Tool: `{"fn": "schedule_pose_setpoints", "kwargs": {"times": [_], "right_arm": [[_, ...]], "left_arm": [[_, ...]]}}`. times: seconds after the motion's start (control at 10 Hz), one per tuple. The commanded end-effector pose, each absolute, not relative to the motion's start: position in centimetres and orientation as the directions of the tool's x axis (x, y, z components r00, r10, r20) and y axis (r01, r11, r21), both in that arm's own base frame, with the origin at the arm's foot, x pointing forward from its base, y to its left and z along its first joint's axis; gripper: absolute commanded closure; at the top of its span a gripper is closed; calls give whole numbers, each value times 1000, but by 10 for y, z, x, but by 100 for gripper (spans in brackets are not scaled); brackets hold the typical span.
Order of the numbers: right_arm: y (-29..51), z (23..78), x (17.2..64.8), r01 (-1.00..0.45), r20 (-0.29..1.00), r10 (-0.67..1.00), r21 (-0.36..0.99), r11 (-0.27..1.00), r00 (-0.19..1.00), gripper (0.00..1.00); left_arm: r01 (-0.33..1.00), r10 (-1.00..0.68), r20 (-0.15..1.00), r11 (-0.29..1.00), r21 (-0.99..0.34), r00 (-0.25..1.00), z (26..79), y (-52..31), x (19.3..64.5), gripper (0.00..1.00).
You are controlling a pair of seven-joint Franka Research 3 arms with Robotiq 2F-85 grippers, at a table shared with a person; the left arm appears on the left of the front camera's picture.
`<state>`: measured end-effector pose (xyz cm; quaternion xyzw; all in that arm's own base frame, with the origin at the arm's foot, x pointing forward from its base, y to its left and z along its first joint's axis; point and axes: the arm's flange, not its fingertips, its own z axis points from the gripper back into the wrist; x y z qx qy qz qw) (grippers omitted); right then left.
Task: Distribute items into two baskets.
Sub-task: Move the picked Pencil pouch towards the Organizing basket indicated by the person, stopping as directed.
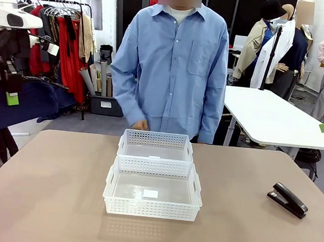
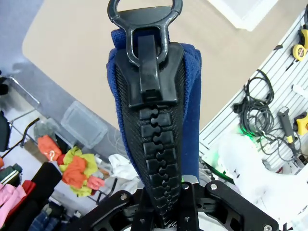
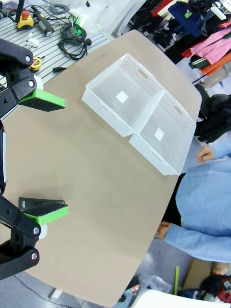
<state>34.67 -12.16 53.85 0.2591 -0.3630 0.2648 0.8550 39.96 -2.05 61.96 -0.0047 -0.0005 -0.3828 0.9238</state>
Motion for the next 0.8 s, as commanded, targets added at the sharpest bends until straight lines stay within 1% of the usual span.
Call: {"fn": "schedule_pose_setpoints", "kwargs": {"times": [0.0, 0.7], "right_arm": [[-123, 540, 349, -661, 781, 259, 246, 709, 569, 0], [-123, 540, 349, -661, 781, 259, 246, 709, 569, 0]], "left_arm": [[703, -703, 13, 711, 1, 711, 623, -20, 398, 100], [703, -703, 13, 711, 1, 711, 623, -20, 398, 100]]}}
